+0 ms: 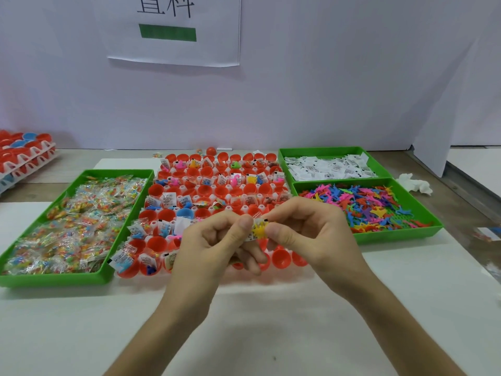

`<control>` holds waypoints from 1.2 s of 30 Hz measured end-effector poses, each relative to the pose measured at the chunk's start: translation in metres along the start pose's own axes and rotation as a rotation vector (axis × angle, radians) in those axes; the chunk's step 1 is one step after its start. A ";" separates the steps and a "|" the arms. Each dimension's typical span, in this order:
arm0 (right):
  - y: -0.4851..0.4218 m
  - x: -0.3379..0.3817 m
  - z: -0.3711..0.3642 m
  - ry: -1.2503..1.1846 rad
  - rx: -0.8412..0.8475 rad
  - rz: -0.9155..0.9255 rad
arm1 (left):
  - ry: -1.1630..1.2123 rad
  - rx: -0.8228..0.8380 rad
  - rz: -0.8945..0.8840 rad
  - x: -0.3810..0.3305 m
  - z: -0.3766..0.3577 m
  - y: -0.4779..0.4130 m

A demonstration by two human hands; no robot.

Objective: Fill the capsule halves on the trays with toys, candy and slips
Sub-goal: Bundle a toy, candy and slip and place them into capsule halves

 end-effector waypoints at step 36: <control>0.001 -0.019 -0.009 0.724 0.299 0.088 | -1.486 -0.061 -0.342 0.009 -0.014 0.000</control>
Point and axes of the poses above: each hand's wrist, its own y-axis away from the middle knuckle, its own z-axis out of the back of the hand, x = y × z, the point moved 10 cm from there along -y, towards the middle knuckle, and after that the axes turned 8 degrees about z, right-handed, at the moved point
